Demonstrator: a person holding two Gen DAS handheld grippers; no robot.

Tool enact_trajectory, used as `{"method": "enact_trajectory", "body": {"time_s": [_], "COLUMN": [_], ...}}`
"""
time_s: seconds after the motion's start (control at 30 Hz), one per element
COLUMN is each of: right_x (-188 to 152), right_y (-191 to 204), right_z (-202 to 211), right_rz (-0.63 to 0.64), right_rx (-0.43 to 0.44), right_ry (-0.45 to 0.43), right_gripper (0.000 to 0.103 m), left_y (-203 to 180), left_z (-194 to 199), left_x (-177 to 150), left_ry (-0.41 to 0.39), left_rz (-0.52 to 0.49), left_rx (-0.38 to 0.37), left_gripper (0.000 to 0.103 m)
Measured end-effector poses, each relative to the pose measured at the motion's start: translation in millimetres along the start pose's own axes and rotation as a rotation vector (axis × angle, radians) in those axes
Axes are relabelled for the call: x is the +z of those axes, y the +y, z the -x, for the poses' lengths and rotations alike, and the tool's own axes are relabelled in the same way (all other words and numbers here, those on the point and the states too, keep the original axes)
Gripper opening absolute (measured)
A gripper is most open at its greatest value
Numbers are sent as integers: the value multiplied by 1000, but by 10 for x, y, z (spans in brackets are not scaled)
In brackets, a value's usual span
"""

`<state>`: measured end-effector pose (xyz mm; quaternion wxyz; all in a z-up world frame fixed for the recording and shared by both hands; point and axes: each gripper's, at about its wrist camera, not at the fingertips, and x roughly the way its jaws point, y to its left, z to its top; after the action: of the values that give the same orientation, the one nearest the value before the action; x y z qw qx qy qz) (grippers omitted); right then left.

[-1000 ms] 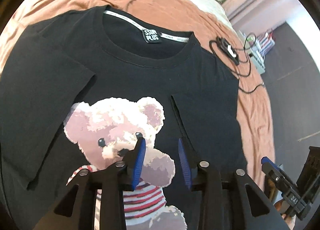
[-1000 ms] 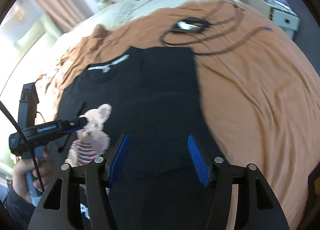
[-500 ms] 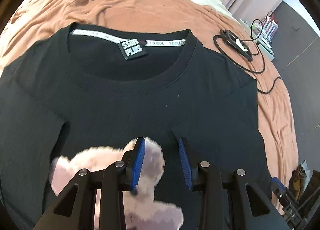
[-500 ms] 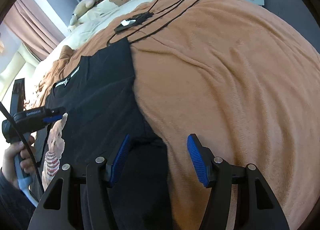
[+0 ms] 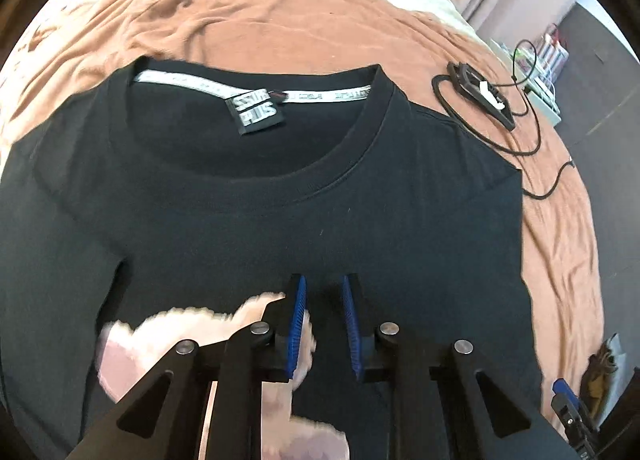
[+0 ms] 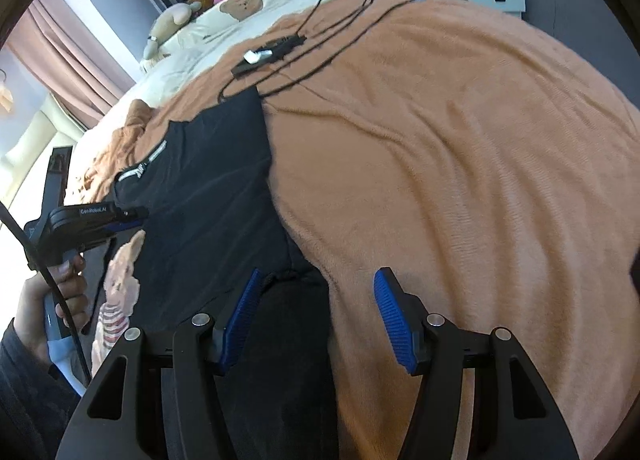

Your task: Fold small clothes

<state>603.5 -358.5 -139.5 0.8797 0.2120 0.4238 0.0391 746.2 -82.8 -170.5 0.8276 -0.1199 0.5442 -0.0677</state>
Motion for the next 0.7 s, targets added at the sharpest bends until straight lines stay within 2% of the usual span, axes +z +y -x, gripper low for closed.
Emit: {"method": "enact_trajectory", "body": {"time_s": [0.17,0.23,0.3,0.37,0.43,0.47,0.5,0.57,0.63,0.7], "right_x": [61,44,-34,-146,-221,-274,-319,-426,-527,-632], "right_y": [49,132,262,420,535,596,639,686,676,679], "right_z": [306,412,554,704,831,916,988,1189,1379,1539], "right_rz": [0,41,85,119,125,127,132,148,144,127], "right_rx": [60,37,15,32,45,44,39,36,32,27], "right_ry": [-48,-64,-69,-74,-77,-80,-83,-101,-121,-118], "right_gripper": [57,57,57,63,73,75,78,81,86,86], "left_y": [-46,-21,5,31,82,90,100,124,129,156], "left_z": [484,705,952,1179,1503,1647,1775,2071,2251,2437], "left_x": [-116,-136,-183,-237,-323,-356,-393,-510,-594,-698], "left_ry": [-43,-62,-79,-95,-123,-143,-165,-219,-226,-232], "left_rz": [-10,4,-13,-35,-44,-47,-51,-68,-69,-77], "left_rx": [-21,-81,-104,-96,-75,-74,-71,-32,-14,-36], "left_gripper": [21,23,31,37,41,47,58,69,69,69]}}
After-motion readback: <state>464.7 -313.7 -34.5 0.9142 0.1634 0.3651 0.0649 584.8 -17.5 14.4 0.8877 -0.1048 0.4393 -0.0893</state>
